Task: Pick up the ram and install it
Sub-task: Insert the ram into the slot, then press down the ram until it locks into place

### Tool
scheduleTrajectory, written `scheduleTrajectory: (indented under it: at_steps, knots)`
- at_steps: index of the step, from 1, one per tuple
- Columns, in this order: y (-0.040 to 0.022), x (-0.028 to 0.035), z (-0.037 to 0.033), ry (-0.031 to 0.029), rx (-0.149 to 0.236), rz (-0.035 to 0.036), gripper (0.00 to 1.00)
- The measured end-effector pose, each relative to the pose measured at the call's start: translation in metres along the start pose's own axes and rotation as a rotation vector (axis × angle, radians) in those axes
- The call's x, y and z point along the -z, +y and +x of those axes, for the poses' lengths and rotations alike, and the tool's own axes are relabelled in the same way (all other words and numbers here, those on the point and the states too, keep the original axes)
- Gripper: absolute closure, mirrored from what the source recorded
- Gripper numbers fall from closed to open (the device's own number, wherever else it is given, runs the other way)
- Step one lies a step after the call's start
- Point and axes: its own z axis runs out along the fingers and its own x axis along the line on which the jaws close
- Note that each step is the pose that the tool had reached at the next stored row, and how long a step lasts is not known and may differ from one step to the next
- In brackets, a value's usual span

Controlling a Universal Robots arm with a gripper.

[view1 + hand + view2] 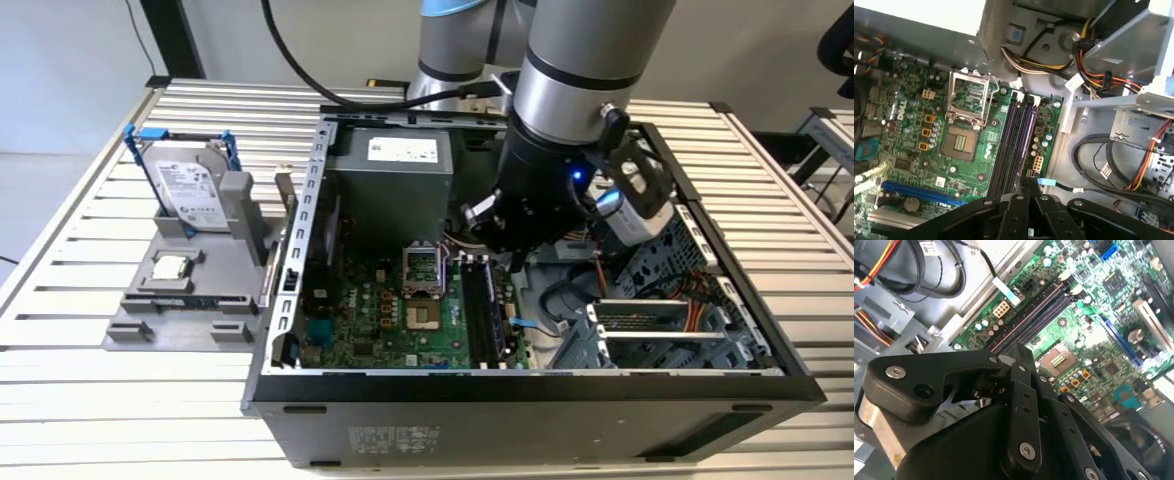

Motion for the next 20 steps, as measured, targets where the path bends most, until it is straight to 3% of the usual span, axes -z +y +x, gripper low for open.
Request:
scheduleTrajectory:
  at_steps: [15,20]
  knots:
    - [0.0,-0.0003,0.0,-0.0003,0.261,-0.0045,1.0]
    - [0.0,-0.0004,0.0,-0.0003,0.322,-0.0055,1.0]
